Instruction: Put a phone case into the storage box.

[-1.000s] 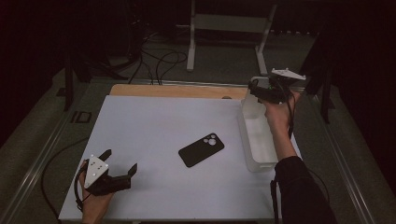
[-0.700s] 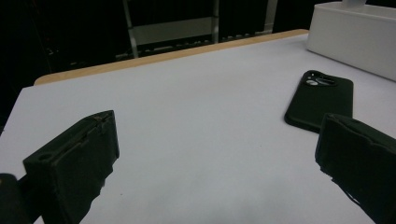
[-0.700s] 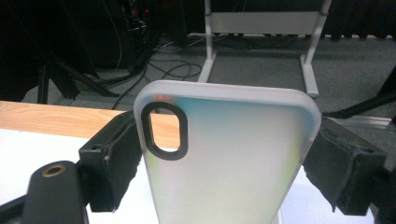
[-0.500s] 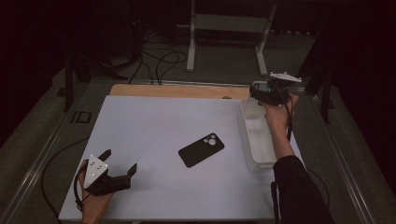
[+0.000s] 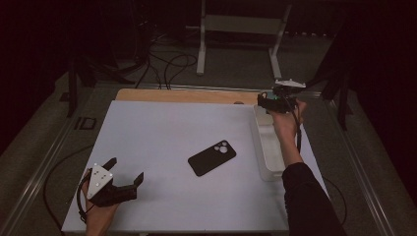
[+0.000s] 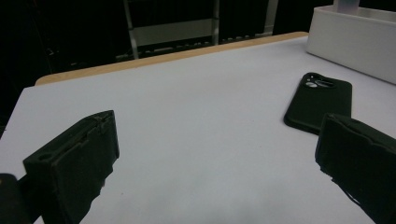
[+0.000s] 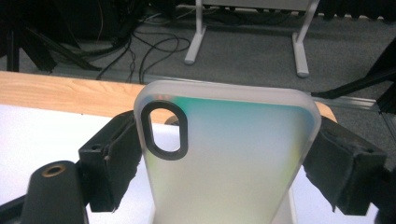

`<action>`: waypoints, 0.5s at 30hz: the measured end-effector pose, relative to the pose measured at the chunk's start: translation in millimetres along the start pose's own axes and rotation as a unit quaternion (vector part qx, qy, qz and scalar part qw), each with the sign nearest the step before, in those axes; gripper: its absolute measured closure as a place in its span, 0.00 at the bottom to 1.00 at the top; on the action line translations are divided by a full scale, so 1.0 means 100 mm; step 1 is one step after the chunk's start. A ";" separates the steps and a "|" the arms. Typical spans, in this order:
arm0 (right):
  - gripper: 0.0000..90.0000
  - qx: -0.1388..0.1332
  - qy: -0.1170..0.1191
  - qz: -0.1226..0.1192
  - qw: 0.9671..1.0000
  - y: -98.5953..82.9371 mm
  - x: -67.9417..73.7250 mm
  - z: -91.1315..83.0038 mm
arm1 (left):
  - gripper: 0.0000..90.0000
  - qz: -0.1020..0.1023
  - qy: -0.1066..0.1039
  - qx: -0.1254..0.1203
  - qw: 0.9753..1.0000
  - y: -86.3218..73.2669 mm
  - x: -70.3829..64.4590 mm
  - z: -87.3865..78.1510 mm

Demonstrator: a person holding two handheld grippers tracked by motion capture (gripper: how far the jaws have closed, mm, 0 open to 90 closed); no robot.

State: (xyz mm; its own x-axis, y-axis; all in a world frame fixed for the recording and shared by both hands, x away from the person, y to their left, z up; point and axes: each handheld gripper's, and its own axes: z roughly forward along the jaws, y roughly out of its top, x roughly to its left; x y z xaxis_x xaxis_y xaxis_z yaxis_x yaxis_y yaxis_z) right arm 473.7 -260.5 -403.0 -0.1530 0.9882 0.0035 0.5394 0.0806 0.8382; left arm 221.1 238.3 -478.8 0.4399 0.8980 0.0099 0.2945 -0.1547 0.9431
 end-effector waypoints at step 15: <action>0.19 0.027 -0.010 0.001 1.000 -0.12 -0.04 0.20 | 0.00 0.000 -0.002 0.001 1.000 -0.01 -0.01 -0.01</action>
State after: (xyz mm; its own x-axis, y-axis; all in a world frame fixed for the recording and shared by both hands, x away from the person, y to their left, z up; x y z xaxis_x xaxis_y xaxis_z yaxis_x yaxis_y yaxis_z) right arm 484.6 -262.4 -423.9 -0.1362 0.9907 -0.0055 0.5842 0.0848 0.8072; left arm 220.1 238.2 -479.0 0.4427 0.8967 0.0080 0.2968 -0.1549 0.9423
